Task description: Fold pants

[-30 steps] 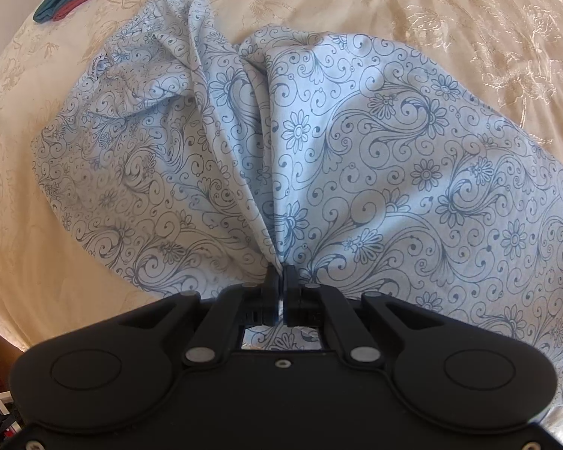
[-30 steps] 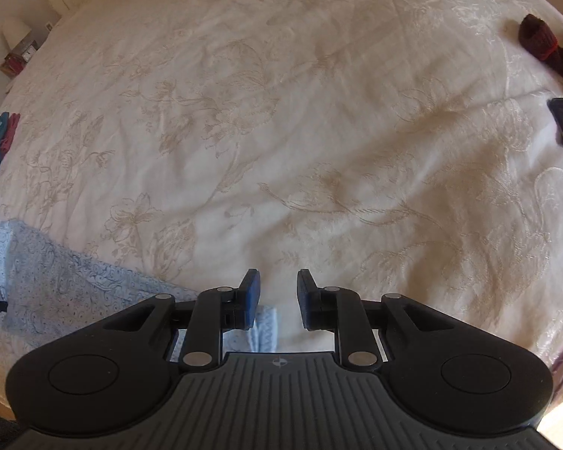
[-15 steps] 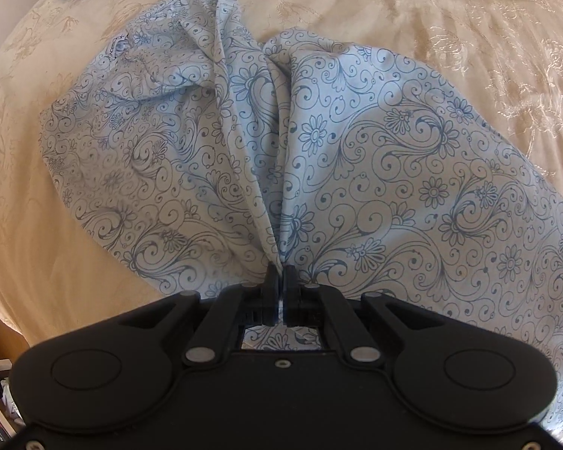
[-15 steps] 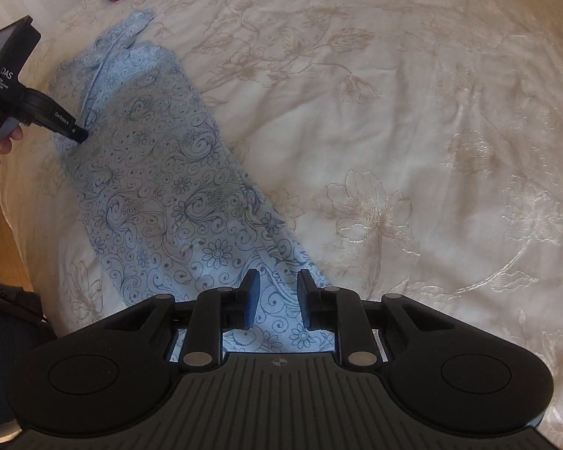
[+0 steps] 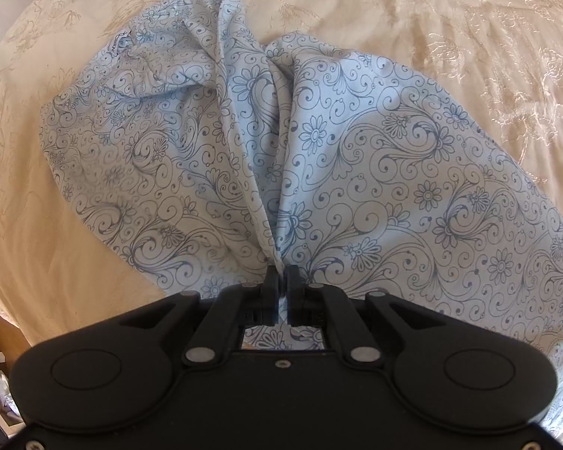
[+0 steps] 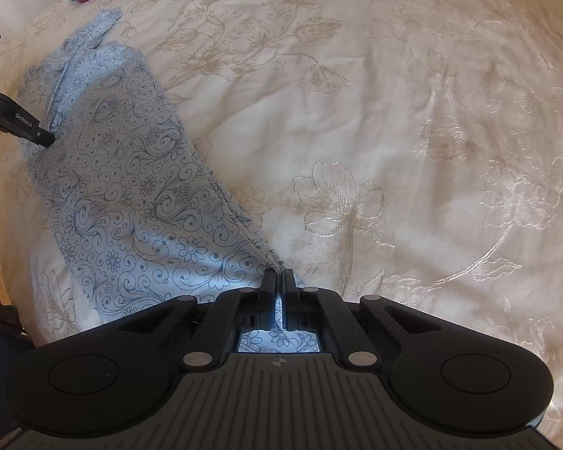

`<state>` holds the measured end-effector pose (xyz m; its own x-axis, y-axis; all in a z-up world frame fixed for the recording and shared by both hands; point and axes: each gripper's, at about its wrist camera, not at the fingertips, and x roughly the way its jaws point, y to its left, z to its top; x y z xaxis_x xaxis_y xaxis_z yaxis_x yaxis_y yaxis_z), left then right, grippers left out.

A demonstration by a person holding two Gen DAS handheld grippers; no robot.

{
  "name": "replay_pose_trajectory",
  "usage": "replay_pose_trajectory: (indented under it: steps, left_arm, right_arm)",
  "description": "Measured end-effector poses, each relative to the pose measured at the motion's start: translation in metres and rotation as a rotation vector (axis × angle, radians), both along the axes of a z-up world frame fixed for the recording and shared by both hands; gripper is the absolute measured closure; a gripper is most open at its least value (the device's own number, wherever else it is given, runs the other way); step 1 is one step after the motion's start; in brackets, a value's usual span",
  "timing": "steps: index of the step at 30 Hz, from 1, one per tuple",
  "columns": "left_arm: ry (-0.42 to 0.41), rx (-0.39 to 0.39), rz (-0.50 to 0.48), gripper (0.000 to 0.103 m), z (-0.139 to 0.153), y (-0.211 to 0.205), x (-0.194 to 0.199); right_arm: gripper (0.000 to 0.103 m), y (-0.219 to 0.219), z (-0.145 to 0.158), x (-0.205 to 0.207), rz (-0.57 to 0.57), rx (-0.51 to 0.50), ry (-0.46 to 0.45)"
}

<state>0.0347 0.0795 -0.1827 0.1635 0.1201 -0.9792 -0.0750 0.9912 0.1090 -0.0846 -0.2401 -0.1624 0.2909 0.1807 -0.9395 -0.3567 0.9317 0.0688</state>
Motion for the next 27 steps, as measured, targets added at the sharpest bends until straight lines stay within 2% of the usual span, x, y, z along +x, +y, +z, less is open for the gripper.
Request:
replay_pose_trajectory:
  steps: [3, 5, 7, 12, 16, 21, 27]
  left_arm:
    - [0.009, -0.012, -0.001, 0.086, 0.005, 0.007, -0.004]
    - [-0.009, -0.024, -0.019, 0.065, 0.016, 0.01, -0.009]
    - [-0.05, -0.028, -0.055, 0.058, 0.029, 0.012, -0.014]
    - [-0.115, -0.042, -0.154, 0.058, 0.052, 0.019, -0.014]
    - [-0.153, -0.054, -0.143, 0.058, 0.062, 0.044, 0.005]
    - [-0.125, -0.052, -0.108, 0.059, 0.053, 0.096, 0.048]
    - [-0.063, -0.041, -0.126, 0.059, 0.024, 0.151, 0.1]
  right_arm:
    - [0.09, 0.0, 0.008, 0.002, -0.053, 0.019, -0.017]
    - [0.088, -0.006, 0.017, 0.002, -0.114, 0.047, -0.048]
    - [0.088, -0.008, 0.027, 0.005, -0.164, 0.063, -0.077]
    - [0.088, 0.002, 0.048, 0.02, -0.228, 0.128, -0.116]
    - [0.088, 0.036, 0.064, 0.039, -0.218, 0.187, -0.144]
    - [0.087, 0.109, 0.079, 0.076, -0.205, 0.266, -0.151]
    - [0.087, 0.208, 0.073, 0.135, -0.167, 0.286, -0.137]
